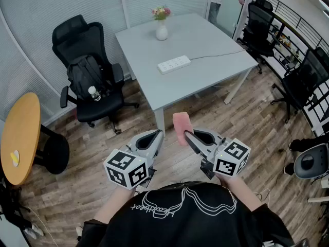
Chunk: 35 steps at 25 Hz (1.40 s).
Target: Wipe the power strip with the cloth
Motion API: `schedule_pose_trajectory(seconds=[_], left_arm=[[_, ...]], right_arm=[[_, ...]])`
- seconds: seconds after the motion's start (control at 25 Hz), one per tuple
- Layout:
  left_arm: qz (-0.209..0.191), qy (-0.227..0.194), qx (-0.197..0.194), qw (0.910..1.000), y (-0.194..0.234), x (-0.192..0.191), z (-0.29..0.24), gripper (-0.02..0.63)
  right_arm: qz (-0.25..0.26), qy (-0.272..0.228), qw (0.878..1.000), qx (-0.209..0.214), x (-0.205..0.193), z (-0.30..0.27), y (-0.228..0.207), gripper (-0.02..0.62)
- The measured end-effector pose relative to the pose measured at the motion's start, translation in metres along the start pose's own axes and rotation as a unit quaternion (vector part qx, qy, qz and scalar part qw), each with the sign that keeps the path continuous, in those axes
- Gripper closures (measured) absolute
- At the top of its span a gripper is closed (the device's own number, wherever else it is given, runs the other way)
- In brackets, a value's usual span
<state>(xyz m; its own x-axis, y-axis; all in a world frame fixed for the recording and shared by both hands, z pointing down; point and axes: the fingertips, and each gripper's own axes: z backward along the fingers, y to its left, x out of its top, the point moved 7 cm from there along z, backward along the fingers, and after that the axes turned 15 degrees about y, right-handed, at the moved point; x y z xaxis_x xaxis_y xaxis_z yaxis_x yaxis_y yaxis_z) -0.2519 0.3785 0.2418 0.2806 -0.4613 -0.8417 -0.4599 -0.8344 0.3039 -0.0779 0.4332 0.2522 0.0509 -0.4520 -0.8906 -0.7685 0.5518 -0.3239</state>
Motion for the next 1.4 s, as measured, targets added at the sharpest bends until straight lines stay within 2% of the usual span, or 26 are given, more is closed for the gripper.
schedule_pose_trajectory(seconds=[0.28,0.52,0.8,1.12,1.4], left_arm=[[-0.003,-0.001,-0.006,1.0,0.006,0.0,0.006,0.594],[0.002,0.001,-0.021,0.9998,0.01,0.0,0.0,0.594],[0.014,0.003,-0.025,0.9996,0.026,0.007,-0.016,0.594],[0.026,0.014,-0.009,0.9995,0.053,0.025,-0.05,0.594],[0.042,0.032,0.011,0.9985,0.088,0.053,-0.105,0.594]], right_arm=[[0.008,-0.008,1.0,-0.004,0.004,-0.004,0.007,0.561],[0.025,-0.01,0.999,-0.034,0.009,0.001,0.008,0.558],[0.003,-0.012,0.999,-0.05,0.014,-0.004,-0.017,0.558],[-0.022,0.004,0.999,-0.045,0.024,-0.027,-0.067,0.558],[-0.055,0.012,0.998,-0.022,0.042,-0.05,-0.145,0.558]])
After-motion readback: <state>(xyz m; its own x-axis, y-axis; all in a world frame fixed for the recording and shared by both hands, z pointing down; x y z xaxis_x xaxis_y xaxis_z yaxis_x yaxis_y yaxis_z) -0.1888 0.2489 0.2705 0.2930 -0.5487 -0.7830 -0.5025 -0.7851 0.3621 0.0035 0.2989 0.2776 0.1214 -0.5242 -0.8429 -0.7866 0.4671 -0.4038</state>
